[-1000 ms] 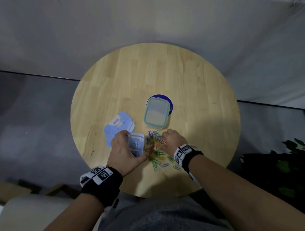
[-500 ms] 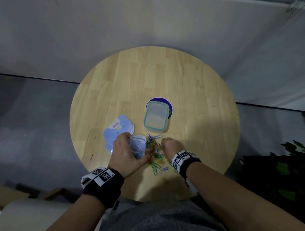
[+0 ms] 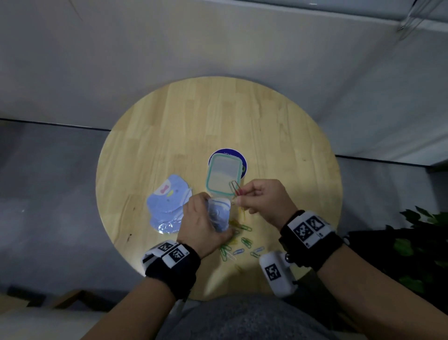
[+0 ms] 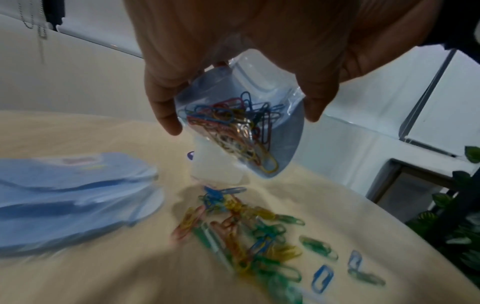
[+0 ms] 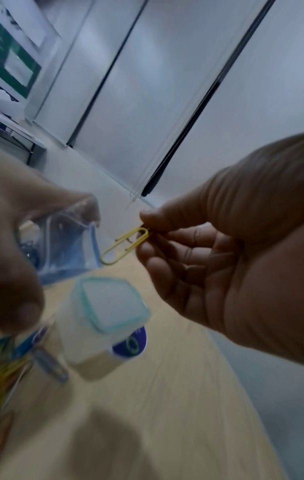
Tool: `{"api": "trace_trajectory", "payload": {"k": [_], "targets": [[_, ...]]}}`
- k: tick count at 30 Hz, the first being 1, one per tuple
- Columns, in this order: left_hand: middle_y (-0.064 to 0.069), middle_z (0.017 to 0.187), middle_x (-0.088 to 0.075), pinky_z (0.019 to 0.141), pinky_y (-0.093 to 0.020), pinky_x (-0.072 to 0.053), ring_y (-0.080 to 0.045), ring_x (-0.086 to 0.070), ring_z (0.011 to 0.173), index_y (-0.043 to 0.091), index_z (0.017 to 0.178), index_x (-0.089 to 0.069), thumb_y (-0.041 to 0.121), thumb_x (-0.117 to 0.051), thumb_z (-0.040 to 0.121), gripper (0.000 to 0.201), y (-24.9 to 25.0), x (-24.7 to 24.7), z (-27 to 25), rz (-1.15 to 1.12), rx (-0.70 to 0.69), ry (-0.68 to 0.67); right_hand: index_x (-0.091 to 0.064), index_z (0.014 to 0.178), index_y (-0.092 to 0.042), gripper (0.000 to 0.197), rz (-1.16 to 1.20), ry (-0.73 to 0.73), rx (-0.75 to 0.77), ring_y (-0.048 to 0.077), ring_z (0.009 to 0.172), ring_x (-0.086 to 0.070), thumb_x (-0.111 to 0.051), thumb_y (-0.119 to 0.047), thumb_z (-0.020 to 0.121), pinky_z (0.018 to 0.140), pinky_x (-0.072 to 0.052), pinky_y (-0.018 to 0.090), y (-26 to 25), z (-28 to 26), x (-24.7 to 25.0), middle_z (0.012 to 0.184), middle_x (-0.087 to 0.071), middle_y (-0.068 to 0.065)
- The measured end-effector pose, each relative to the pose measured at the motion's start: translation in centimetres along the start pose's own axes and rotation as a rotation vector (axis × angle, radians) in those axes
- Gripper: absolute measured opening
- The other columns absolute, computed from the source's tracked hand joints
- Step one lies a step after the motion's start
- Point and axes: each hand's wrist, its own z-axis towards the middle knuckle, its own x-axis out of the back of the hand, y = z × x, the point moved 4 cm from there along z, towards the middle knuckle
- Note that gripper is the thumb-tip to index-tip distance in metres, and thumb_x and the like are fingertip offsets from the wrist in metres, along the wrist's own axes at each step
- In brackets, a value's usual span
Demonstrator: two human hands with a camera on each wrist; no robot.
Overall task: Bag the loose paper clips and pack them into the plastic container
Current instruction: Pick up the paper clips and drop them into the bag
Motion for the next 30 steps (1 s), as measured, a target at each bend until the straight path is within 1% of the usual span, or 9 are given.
{"api": "trace_trajectory", "payload": {"k": [3, 6, 12, 17, 20, 22, 25, 27, 30], "targets": [[0.001, 0.101, -0.034, 0.077, -0.028, -0.030, -0.020, -0.037, 0.094, 0.009, 0.113, -0.038, 0.042, -0.073, 0.050, 0.080, 1.7, -0.2, 1.1, -0.070, 0.021, 0.063, -0.069, 0.066, -0.015, 0.015, -0.108, 0.089, 0.072, 0.008, 0.049, -0.057, -0.080, -0.005, 0.066, 0.058, -0.050, 0.025, -1.5, 0.2, -0.7, 0.057, -0.063, 0.001], [-0.001, 0.100, -0.035, 0.077, -0.029, -0.033, -0.022, -0.039, 0.094, 0.010, 0.112, -0.038, 0.036, -0.076, 0.050, 0.077, 2.6, 0.1, 1.9, -0.107, -0.009, 0.112, -0.072, 0.072, -0.014, 0.008, -0.356, 0.097, 0.101, 0.018, 0.066, -0.066, -0.078, -0.015, 0.067, 0.070, -0.057, 0.035, -1.7, -0.2, -1.6, 0.065, -0.070, 0.002], [0.000, 0.108, -0.035, 0.086, -0.034, -0.040, -0.023, -0.042, 0.103, 0.007, 0.120, -0.035, 0.051, -0.067, 0.049, 0.089, 3.1, 0.1, 1.7, -0.153, -0.014, 0.093, -0.075, 0.084, -0.012, 0.011, -0.380, 0.021, 0.118, 0.017, 0.077, -0.068, -0.074, -0.015, 0.073, 0.078, -0.056, 0.031, -2.5, -1.1, -2.0, 0.080, -0.074, 0.006], [-0.001, 0.105, -0.038, 0.085, -0.038, -0.044, -0.025, -0.045, 0.099, 0.015, 0.113, -0.034, 0.048, -0.070, 0.049, 0.081, 2.7, -0.3, 1.7, -0.170, 0.034, 0.091, -0.074, 0.083, -0.009, 0.009, -0.173, 0.156, 0.258, 0.007, 0.063, -0.061, -0.067, -0.015, 0.080, 0.067, -0.051, 0.022, -2.5, -0.5, 0.1, 0.072, -0.071, 0.000], [-0.002, 0.105, -0.039, 0.084, -0.036, -0.043, -0.022, -0.043, 0.098, 0.019, 0.111, -0.033, 0.050, -0.070, 0.047, 0.080, 1.3, 0.1, 1.6, -0.169, 0.090, 0.083, -0.069, 0.079, -0.012, 0.007, -0.260, 0.296, 0.146, 0.014, 0.062, -0.059, -0.065, -0.017, 0.080, 0.064, -0.049, 0.028, 1.5, 1.2, 3.0, 0.069, -0.066, 0.000], [-0.003, 0.107, -0.040, 0.084, -0.033, -0.041, -0.022, -0.043, 0.100, 0.012, 0.114, -0.035, 0.051, -0.070, 0.048, 0.084, 0.4, 0.6, 1.4, -0.162, 0.114, 0.081, -0.066, 0.087, -0.013, 0.011, -0.505, 0.159, -0.064, 0.024, 0.076, -0.059, -0.069, -0.016, 0.077, 0.070, -0.047, 0.029, 5.8, 1.8, 3.6, 0.080, -0.064, 0.004], [-0.001, 0.108, -0.038, 0.085, -0.029, -0.037, -0.024, -0.043, 0.104, 0.008, 0.117, -0.037, 0.044, -0.074, 0.052, 0.083, -0.8, 1.4, 1.0, -0.132, 0.134, 0.104, -0.053, 0.114, -0.013, 0.053, -0.802, -0.194, -0.304, 0.027, 0.097, -0.056, -0.079, -0.022, 0.069, 0.079, -0.045, 0.030, 11.3, 0.6, 1.9, 0.108, -0.052, 0.007], [0.000, 0.109, -0.036, 0.087, -0.031, -0.039, -0.024, -0.041, 0.106, 0.006, 0.118, -0.037, 0.050, -0.070, 0.053, 0.086, -1.6, 1.9, 0.5, -0.107, 0.152, 0.104, -0.044, 0.122, -0.014, 0.069, -0.859, -0.302, -0.301, 0.030, 0.107, -0.054, -0.082, -0.024, 0.065, 0.086, -0.045, 0.032, 12.9, -0.6, 0.5, 0.122, -0.044, 0.007], [-0.003, 0.110, -0.037, 0.084, -0.030, -0.039, -0.025, -0.042, 0.106, 0.006, 0.116, -0.037, 0.051, -0.071, 0.054, 0.084, -2.4, 1.9, -0.3, -0.068, 0.170, 0.084, -0.040, 0.123, -0.012, 0.061, -0.892, -0.359, -0.202, 0.032, 0.107, -0.055, -0.075, -0.014, 0.073, 0.084, -0.044, 0.031, 14.0, -1.5, -1.4, 0.131, -0.041, 0.010]]}}
